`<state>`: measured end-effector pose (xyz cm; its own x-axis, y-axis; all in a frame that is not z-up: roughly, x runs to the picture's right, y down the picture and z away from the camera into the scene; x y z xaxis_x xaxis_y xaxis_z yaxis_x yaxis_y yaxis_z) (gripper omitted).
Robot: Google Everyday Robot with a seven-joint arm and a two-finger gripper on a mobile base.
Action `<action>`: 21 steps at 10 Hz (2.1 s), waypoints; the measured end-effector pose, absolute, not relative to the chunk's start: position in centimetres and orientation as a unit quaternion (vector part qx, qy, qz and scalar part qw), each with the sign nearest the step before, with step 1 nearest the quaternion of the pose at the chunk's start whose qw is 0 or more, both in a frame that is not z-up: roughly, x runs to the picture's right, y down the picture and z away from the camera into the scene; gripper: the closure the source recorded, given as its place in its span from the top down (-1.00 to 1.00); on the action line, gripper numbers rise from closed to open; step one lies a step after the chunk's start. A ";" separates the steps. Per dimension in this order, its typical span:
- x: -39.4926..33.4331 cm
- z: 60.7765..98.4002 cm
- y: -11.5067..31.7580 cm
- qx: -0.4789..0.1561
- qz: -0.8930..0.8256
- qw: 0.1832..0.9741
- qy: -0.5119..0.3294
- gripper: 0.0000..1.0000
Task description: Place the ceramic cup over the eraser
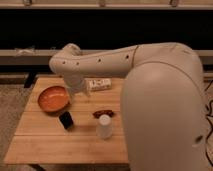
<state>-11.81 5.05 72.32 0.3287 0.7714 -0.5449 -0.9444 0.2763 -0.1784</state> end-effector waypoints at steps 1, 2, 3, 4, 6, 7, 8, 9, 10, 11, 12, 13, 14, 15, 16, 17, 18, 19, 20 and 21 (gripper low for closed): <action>-10.3 71.7 5.7 -0.241 0.563 0.769 0.183 0.30; -8.6 71.2 6.5 -0.243 0.576 0.757 0.187 0.30; -6.7 70.8 7.4 -0.249 0.591 0.743 0.192 0.30; -5.2 70.7 8.3 -0.253 0.603 0.730 0.199 0.30; -2.8 70.8 10.1 -0.263 0.623 0.706 0.210 0.30; -1.5 71.1 11.5 -0.270 0.634 0.691 0.220 0.30; -1.3 71.5 12.6 -0.279 0.638 0.681 0.227 0.30; -1.4 71.7 13.4 -0.286 0.639 0.676 0.230 0.30; -1.3 71.8 14.2 -0.294 0.642 0.669 0.234 0.30; -1.3 71.9 14.7 -0.299 0.645 0.663 0.235 0.30; -1.3 72.0 15.1 -0.304 0.645 0.660 0.236 0.30; -1.5 72.1 15.7 -0.308 0.645 0.657 0.239 0.30; -1.7 72.3 16.2 -0.310 0.646 0.655 0.242 0.30; -1.6 72.4 16.5 -0.309 0.648 0.652 0.244 0.30; -1.5 72.5 16.9 -0.308 0.650 0.649 0.247 0.30; -1.4 72.6 17.2 -0.306 0.652 0.647 0.250 0.30; -1.5 72.6 17.3 -0.304 0.652 0.647 0.251 0.30; -1.1 72.7 17.2 -0.299 0.656 0.645 0.253 0.30; -0.6 72.8 17.3 -0.294 0.659 0.642 0.256 0.30; -0.3 72.9 17.2 -0.290 0.662 0.642 0.258 0.30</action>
